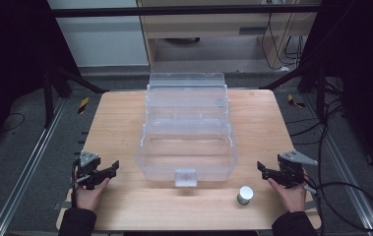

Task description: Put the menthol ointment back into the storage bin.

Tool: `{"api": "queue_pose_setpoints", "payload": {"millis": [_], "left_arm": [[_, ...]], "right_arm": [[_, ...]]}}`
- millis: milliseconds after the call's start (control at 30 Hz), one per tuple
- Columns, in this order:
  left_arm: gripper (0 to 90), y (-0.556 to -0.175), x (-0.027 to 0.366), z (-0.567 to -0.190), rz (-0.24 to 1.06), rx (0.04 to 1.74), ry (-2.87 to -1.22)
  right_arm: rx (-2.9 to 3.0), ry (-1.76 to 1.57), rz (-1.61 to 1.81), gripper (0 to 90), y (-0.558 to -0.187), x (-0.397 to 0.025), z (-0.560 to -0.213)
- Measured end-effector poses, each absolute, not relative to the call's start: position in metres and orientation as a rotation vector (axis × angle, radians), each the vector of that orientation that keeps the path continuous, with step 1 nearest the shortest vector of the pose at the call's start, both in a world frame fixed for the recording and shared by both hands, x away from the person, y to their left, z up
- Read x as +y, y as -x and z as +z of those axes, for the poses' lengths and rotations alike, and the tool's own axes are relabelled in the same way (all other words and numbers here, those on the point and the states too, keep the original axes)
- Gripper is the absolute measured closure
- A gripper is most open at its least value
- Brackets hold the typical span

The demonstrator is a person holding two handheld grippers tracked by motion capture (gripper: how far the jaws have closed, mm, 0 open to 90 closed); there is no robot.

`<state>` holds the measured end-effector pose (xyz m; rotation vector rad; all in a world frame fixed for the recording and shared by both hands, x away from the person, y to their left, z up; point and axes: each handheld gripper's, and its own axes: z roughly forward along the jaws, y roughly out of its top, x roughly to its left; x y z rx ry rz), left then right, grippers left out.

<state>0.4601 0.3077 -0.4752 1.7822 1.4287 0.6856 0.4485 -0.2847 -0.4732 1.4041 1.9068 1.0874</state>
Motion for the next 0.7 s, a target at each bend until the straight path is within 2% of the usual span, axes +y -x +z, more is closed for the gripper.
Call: {"api": "queue_pose_setpoints", "payload": {"millis": [233,367,700], "left_arm": [[25.6,-0.460,0.304,-0.476,0.687,1.418,-1.800],[25.8,-0.462,0.305,-0.477,0.683,1.422,-1.803],[26.8,-0.463,0.304,-0.479,0.675,1.436,-1.811]], "right_arm": [[1.937,-1.396,1.136,17.0,-0.449,-0.281,-0.470],[1.949,-1.297,1.115,19.7,-0.449,-0.276,-0.457],[2.104,-1.174,1.081,19.0,-0.453,-0.266,-0.428]]}}
